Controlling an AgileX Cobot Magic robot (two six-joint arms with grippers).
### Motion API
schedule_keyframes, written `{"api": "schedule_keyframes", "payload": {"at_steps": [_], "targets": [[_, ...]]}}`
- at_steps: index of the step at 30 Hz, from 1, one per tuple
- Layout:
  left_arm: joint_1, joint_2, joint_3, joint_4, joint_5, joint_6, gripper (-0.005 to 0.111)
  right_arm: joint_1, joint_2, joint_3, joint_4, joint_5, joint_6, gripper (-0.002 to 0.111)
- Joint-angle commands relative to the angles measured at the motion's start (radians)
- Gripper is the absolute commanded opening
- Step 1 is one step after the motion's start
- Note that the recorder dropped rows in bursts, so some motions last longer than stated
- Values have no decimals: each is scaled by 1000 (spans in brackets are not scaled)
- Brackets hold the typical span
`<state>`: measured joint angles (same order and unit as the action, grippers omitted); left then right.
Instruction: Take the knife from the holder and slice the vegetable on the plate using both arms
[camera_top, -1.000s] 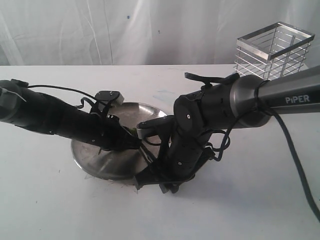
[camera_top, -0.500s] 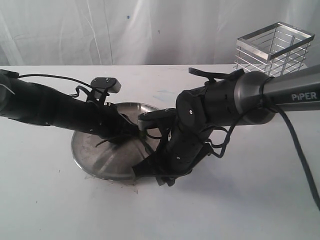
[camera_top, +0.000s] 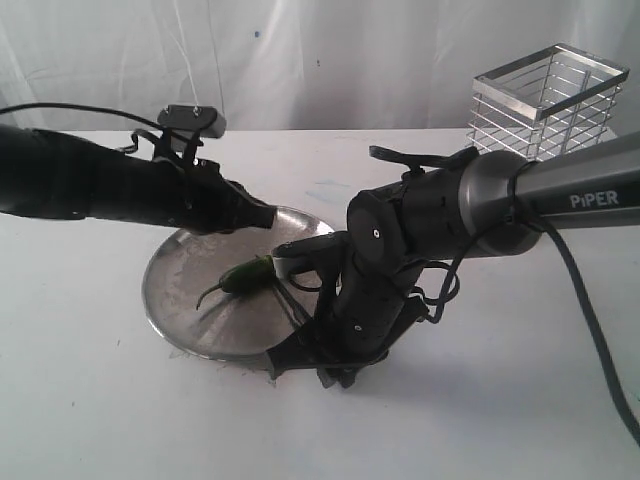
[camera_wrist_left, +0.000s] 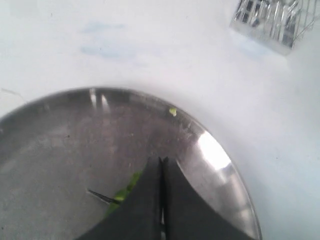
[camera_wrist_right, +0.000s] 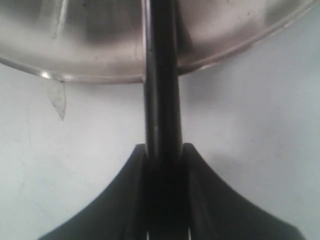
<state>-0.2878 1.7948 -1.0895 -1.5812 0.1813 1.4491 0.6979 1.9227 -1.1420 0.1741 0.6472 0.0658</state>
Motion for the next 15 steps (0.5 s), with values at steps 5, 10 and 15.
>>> {"api": "schedule_keyframes", "payload": {"at_steps": [5, 10, 15], "targets": [[-3, -47, 0, -26, -2, -9, 0, 1, -6, 2, -6, 3, -9, 0], [-3, -19, 12, -26, 25, -9, 0, 1, -6, 2, 0, 2, -9, 0], [-3, 30, 12, -26, 30, -45, 0, 1, -6, 2, 12, -2, -9, 0]]}}
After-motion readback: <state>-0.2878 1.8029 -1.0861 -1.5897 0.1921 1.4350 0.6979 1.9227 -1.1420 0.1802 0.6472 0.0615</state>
